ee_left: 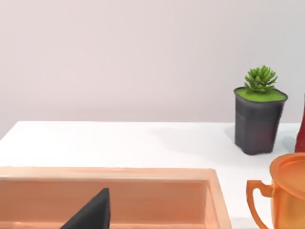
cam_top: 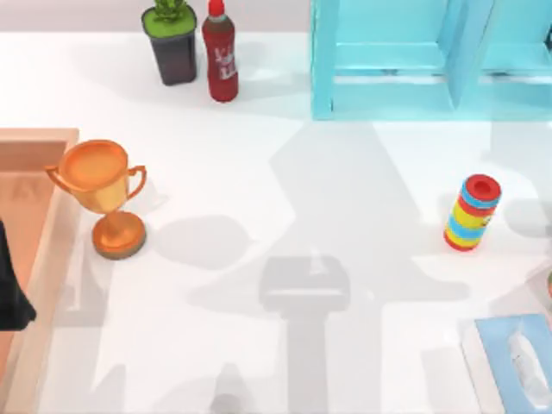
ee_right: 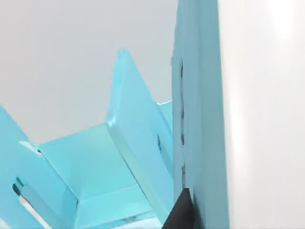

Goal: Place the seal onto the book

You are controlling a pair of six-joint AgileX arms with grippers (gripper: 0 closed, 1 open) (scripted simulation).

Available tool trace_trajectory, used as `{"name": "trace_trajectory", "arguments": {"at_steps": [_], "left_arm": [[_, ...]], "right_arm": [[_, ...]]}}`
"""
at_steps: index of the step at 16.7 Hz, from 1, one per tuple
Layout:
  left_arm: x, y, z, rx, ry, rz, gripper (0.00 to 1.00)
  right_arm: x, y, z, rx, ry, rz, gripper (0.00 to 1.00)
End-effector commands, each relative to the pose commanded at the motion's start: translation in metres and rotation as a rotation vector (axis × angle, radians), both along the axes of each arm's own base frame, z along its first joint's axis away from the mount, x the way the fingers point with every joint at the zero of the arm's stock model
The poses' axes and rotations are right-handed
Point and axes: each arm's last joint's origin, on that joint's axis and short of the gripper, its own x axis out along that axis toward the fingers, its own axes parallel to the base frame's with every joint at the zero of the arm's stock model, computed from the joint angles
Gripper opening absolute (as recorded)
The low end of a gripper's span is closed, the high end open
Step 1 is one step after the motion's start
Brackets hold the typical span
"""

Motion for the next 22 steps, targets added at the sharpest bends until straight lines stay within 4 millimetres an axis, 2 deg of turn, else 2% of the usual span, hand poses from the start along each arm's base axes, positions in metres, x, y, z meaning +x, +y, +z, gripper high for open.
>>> {"name": "trace_trajectory", "arguments": {"at_steps": [4, 6, 8, 10, 14, 18, 20, 22], "left_arm": [[0.0, 0.0, 0.0, 0.0, 0.0, 0.0, 1.0], [0.0, 0.0, 0.0, 0.0, 0.0, 0.0, 1.0], [0.0, 0.0, 0.0, 0.0, 0.0, 0.0, 1.0], [0.0, 0.0, 0.0, 0.0, 0.0, 0.0, 1.0], [0.0, 0.0, 0.0, 0.0, 0.0, 0.0, 1.0], [0.0, 0.0, 0.0, 0.0, 0.0, 0.0, 1.0], [0.0, 0.0, 0.0, 0.0, 0.0, 0.0, 1.0], [0.0, 0.0, 0.0, 0.0, 0.0, 0.0, 1.0]], "right_arm": [[0.005, 0.006, -0.005, -0.032, 0.014, 0.011, 0.0], [0.013, 0.02, -0.012, -0.113, 0.03, 0.035, 0.0], [0.023, 0.043, -0.022, -0.24, 0.048, 0.074, 0.0], [0.032, 0.077, -0.034, -0.415, 0.064, 0.129, 0.0], [0.031, 0.167, -0.065, -0.87, 0.053, 0.297, 0.0], [0.0, 0.249, -0.099, -1.279, 0.007, 0.433, 0.0], [-0.023, 0.281, -0.114, -1.439, -0.023, 0.476, 0.0], [-0.047, 0.305, -0.127, -1.574, -0.053, 0.501, 0.0]]}}
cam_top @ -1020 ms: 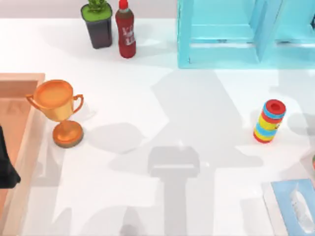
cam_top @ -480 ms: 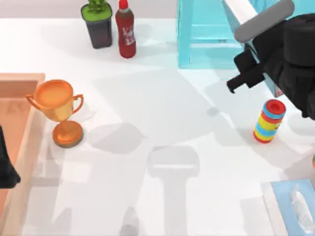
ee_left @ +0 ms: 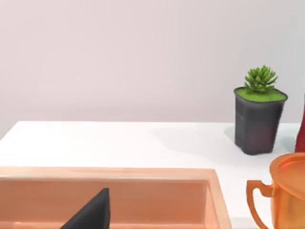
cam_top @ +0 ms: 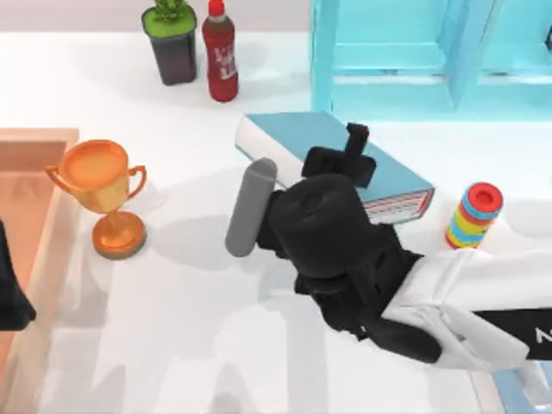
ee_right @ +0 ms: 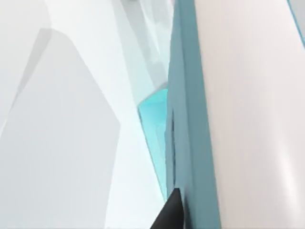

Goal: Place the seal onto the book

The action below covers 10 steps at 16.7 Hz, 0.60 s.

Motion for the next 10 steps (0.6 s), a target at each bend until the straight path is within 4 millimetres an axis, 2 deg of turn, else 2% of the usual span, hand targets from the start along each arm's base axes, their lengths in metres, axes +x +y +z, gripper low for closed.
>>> {"name": "trace_trajectory", "arguments": {"at_steps": [5, 8, 10], "left_arm": [[0.0, 0.0, 0.0, 0.0, 0.0, 0.0, 1.0], [0.0, 0.0, 0.0, 0.0, 0.0, 0.0, 1.0], [0.0, 0.0, 0.0, 0.0, 0.0, 0.0, 1.0]], "right_arm": [[-0.049, 0.035, -0.021, -0.201, -0.079, 0.066, 0.0], [-0.065, 0.045, -0.024, -0.25, -0.112, 0.08, 0.0], [-0.068, 0.047, -0.024, -0.26, -0.12, 0.083, 0.0]]}}
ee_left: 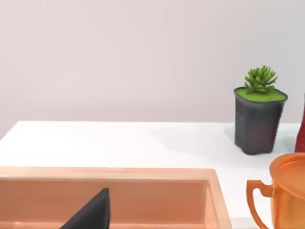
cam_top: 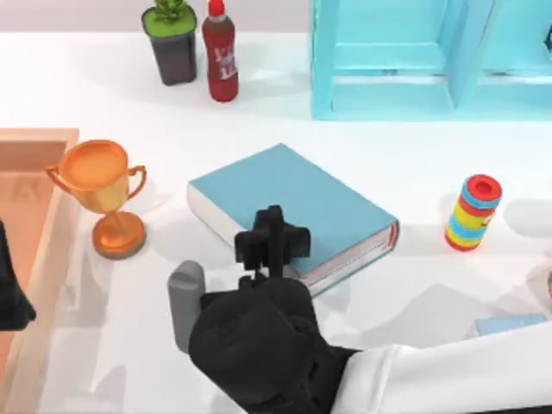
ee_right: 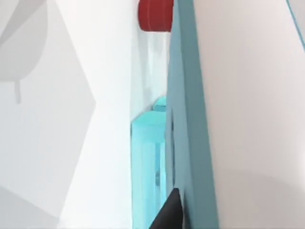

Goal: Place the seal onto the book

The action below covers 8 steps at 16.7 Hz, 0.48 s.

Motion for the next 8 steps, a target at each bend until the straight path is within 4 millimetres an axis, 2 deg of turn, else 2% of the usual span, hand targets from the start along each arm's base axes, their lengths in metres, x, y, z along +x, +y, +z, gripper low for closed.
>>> {"name": "trace_trajectory", "arguments": {"at_steps": [8], "left_arm": [[0.0, 0.0, 0.0, 0.0, 0.0, 0.0, 1.0]], "right_arm": [[-0.0049, -0.0002, 0.0007, 0.0, 0.0, 0.0, 0.0]]}}
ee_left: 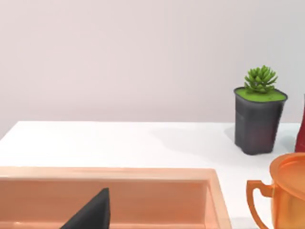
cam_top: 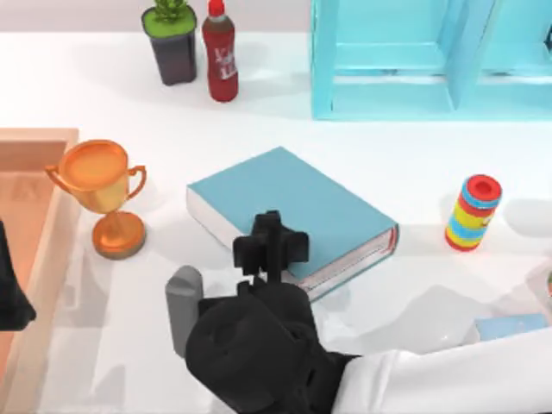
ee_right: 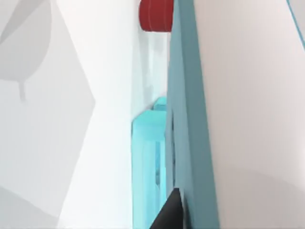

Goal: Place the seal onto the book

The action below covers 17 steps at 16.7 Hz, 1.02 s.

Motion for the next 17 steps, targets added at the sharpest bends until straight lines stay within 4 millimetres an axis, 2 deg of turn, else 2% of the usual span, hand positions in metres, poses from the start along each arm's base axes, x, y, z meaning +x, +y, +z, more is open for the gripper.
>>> {"name": "trace_trajectory", "arguments": {"at_steps": [4, 9, 13, 17], "left_arm": [[0.0, 0.0, 0.0, 0.0, 0.0, 0.0, 1.0], [0.0, 0.0, 0.0, 0.0, 0.0, 0.0, 1.0], [0.0, 0.0, 0.0, 0.0, 0.0, 0.0, 1.0], [0.0, 0.0, 0.0, 0.0, 0.0, 0.0, 1.0]], "right_arm": [[0.002, -0.002, -0.004, -0.007, 0.007, -0.004, 0.0], [0.006, -0.012, -0.032, -0.078, 0.047, -0.004, 0.0], [0.002, -0.002, -0.033, -0.015, 0.012, -0.001, 0.0], [0.001, -0.001, -0.032, -0.003, 0.004, -0.003, 0.0]]}}
